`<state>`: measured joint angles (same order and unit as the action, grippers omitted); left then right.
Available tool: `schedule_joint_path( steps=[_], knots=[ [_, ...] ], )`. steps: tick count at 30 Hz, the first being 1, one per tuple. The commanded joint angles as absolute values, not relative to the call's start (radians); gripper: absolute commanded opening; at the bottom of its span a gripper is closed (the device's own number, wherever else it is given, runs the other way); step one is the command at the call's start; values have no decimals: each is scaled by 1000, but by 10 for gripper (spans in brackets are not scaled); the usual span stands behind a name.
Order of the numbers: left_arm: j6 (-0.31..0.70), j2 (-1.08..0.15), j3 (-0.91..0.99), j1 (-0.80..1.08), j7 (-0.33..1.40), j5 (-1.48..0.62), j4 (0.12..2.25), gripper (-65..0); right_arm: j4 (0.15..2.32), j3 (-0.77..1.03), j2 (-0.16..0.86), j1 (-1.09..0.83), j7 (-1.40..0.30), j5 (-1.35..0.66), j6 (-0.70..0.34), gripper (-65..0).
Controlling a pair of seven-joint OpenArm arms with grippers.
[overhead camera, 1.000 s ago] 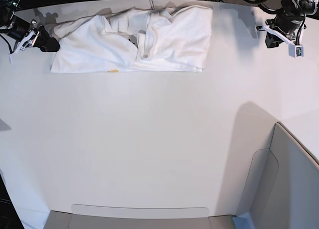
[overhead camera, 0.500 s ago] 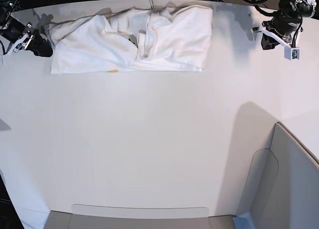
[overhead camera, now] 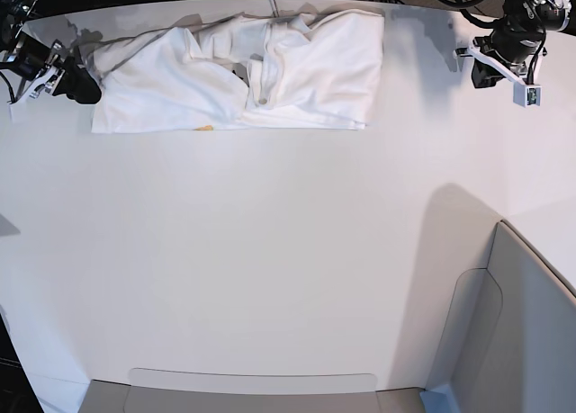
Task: Layout the t-shirt on the table in an organized manner, then fold the t-shirt properly
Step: 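Withdraw the left gripper and reposition the right gripper at the strip end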
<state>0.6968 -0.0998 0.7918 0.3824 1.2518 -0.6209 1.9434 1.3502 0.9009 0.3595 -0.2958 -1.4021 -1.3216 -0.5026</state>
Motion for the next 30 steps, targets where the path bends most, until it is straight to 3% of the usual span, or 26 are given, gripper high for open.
schedule_joint_path(
  steps=[1,12,30],
  knots=[
    [698,-110,796,384,1233,-634,1959,-581,1363,905,380,-294,-1396,-1348,-493,-359],
    [698,-110,796,384,1233,-634,1960,-581,1363,834,361,-309,-1396,-1348,-490,-359],
    [698,-110,796,384,1233,-634,1960,-581,1365,878,357,-300,-1396,-1213,-489,-359]
  ],
)
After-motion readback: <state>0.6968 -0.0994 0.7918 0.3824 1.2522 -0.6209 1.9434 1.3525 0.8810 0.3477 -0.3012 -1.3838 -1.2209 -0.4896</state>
